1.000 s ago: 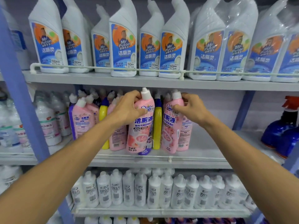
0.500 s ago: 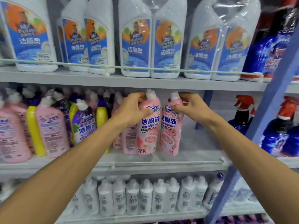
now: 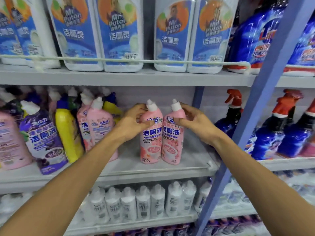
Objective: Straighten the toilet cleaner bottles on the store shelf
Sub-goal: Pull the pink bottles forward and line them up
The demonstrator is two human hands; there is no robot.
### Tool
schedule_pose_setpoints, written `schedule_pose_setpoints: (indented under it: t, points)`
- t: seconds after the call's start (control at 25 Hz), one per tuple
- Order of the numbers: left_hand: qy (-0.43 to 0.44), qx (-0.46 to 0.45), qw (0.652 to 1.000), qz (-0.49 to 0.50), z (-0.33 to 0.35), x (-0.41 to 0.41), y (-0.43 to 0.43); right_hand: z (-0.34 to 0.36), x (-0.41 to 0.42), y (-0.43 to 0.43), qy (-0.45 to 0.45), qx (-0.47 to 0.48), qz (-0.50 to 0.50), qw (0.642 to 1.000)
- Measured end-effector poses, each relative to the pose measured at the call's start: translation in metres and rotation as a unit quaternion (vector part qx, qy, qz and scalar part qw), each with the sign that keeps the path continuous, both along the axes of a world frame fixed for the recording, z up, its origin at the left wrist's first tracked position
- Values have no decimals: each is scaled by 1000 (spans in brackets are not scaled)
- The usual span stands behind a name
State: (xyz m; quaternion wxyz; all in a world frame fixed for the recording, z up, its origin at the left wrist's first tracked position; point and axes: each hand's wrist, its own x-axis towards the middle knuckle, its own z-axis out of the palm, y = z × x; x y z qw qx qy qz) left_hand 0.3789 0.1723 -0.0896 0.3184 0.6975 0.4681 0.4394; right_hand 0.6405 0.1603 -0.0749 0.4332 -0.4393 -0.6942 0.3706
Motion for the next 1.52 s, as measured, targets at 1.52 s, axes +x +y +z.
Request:
schedule_pose_setpoints:
  t: [1.52]
  points:
    - [-85, -41, 994, 63, -98, 53, 141, -119, 27, 126, 102, -75, -126, 984]
